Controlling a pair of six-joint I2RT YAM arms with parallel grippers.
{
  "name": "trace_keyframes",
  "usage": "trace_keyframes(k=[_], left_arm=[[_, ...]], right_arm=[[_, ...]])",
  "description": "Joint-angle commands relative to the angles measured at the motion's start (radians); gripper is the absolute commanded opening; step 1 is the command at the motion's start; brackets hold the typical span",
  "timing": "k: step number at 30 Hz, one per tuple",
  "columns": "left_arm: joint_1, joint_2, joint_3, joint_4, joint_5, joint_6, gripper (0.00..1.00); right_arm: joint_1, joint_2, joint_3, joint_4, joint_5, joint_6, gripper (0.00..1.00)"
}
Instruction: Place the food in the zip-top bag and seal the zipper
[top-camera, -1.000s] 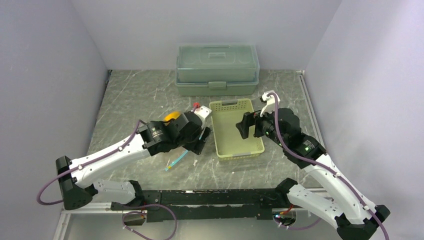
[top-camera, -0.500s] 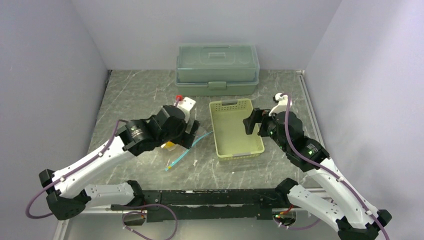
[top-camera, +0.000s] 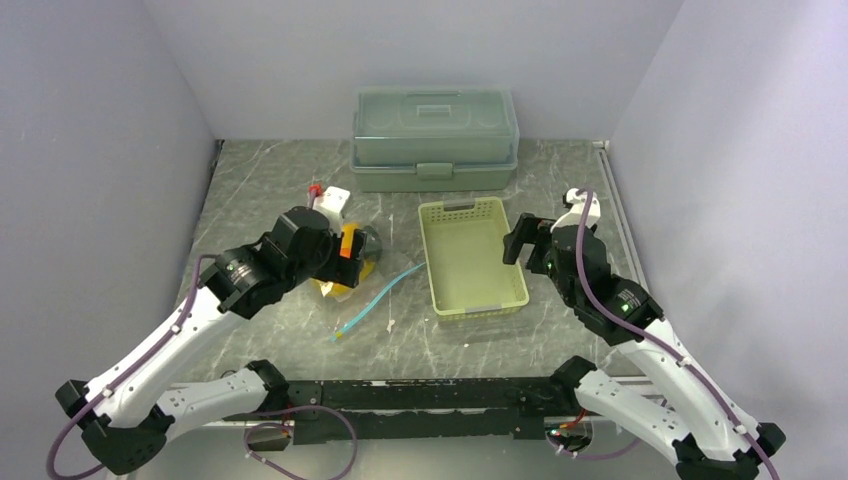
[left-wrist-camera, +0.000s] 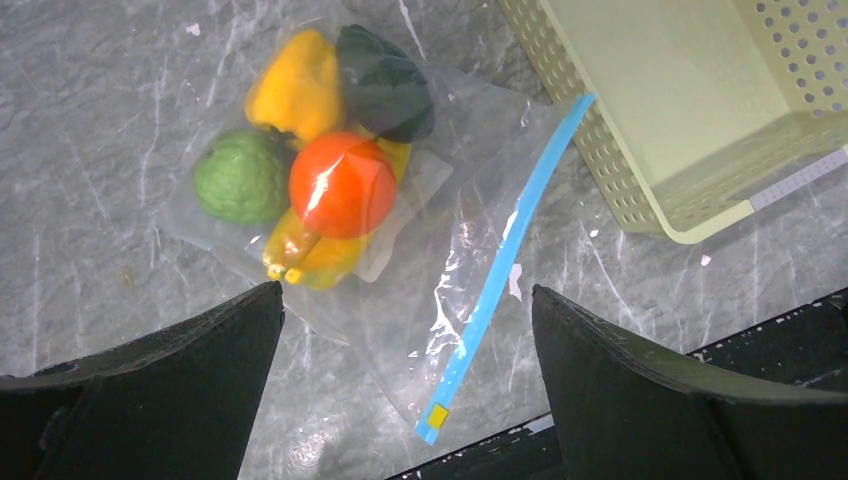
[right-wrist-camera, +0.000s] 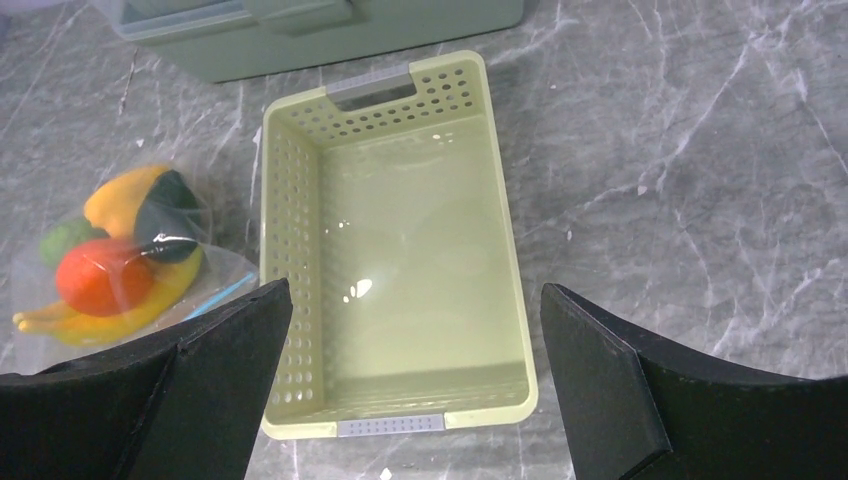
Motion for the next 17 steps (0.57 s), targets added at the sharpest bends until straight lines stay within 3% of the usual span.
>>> trace_keyframes(k=[1, 14, 17], left_arm=[[0.005, -0.037, -0.012, 0.053, 0.035, 0.004, 1.0], [0.005, -0.059, -0.038, 0.062, 0.044, -0.005, 1.0], [0.004, -0.065, -0.045, 0.066, 0.046, -0.008, 1.0]], right_arm=[[-0.003, -0.028, 0.007, 0.034, 0.008, -0.033, 1.0], [-0.003, -0.094, 0.008, 0.084, -0.062, -0.106, 1.0], [-0.003, -0.098, 0.024, 0.077, -0.012, -0.091, 1.0]])
